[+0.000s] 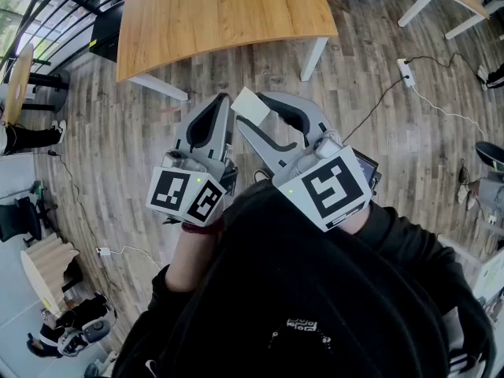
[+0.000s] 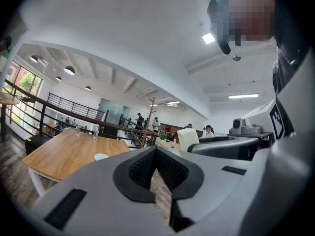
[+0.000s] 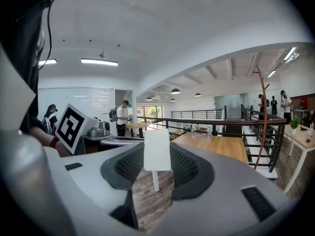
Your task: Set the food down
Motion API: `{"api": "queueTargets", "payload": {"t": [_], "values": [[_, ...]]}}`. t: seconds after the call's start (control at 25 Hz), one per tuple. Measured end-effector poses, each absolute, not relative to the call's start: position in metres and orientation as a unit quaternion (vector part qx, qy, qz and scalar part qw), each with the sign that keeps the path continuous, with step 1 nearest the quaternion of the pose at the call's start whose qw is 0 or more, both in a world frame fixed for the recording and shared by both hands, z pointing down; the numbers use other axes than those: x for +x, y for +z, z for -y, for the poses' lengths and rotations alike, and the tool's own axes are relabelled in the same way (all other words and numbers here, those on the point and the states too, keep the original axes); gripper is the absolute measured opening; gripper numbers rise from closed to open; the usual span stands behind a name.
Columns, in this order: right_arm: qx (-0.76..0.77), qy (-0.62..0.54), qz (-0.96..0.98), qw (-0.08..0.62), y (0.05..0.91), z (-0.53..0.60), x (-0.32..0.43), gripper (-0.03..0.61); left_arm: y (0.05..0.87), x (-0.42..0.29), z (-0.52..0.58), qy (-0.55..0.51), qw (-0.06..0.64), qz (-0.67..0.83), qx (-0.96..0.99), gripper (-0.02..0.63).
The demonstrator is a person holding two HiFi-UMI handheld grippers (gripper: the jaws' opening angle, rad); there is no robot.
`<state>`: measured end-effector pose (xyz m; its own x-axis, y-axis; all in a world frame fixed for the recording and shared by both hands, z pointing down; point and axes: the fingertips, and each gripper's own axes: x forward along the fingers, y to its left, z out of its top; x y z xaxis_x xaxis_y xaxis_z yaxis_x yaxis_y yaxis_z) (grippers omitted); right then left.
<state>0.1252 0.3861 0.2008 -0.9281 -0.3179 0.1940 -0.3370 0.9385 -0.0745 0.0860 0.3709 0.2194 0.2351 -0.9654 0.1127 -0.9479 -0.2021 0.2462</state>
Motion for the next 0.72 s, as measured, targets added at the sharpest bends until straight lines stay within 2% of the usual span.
{"api": "queueTargets", "payload": {"t": [0.72], "values": [[0.149,0.073,0.982,0.089,0.206,-0.349,0.114,0.172,0.221,0.081,-0.335,-0.029,0.132,0.619,0.773,0.005]]}}
